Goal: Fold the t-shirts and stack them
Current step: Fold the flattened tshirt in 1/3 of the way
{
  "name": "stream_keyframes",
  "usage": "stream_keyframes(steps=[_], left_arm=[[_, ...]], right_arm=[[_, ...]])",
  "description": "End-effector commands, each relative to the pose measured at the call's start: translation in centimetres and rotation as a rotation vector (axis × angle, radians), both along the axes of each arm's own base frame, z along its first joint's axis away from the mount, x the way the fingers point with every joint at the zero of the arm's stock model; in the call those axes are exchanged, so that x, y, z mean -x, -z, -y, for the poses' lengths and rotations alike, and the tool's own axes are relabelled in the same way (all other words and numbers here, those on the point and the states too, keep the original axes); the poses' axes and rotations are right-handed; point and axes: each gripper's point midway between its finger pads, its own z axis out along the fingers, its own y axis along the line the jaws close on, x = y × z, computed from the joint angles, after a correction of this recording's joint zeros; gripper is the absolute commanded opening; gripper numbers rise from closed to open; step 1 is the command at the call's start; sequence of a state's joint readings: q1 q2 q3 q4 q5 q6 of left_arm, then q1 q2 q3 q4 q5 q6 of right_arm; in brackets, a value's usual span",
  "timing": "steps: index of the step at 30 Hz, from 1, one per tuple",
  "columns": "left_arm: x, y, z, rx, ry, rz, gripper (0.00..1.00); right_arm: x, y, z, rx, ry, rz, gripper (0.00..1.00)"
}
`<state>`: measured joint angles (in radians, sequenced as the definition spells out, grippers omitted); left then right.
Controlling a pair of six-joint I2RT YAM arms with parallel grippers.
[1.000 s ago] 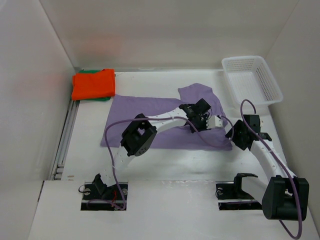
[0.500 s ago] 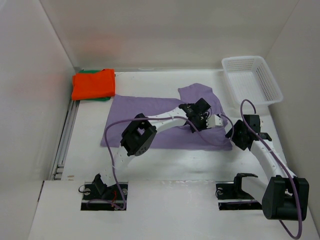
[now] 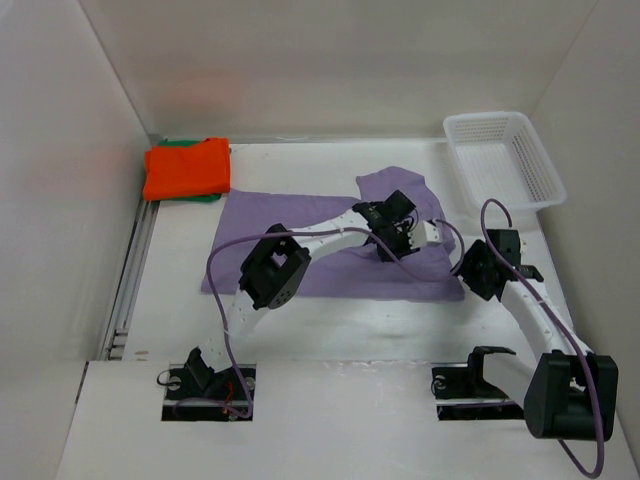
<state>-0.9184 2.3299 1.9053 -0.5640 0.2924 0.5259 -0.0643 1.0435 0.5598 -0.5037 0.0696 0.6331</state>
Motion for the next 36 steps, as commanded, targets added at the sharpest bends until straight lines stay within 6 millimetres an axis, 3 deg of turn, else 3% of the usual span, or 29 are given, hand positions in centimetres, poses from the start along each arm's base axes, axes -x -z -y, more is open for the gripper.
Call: stream_keyframes(steps=[1, 11, 17, 27, 31, 36], left_arm=[[-1.0, -5.8, 1.7, 0.124, 0.003, 0.058, 0.18], [-0.8, -5.4, 3.1, 0.144, 0.003, 0.058, 0.25], [-1.7, -5.9, 3.4, 0.174, -0.031, 0.067, 0.19], [0.1, -4.6, 2.3, 0.138, -0.002, -0.021, 0.02], [-2.3, -5.2, 1.4, 0.154, -0.083, -0.004, 0.00], [-8.1, -7.5, -1.0, 0.220, -0.285, 0.072, 0.00]], right_arm=[[-1.0, -0.4, -0.2, -0.001, -0.007, 0.041, 0.68], [-0.9, -0.4, -0.4, 0.000, -0.015, 0.040, 0.68], [-0.9, -0.3, -0.5, 0.001, -0.017, 0.034, 0.68], [-0.9, -0.3, -0.5, -0.002, -0.019, 0.035, 0.68], [-0.8, -0.3, -0.5, 0.001, -0.018, 0.033, 0.68], [-0.9, -0.4, -0.5, 0.001, -0.019, 0.035, 0.68]])
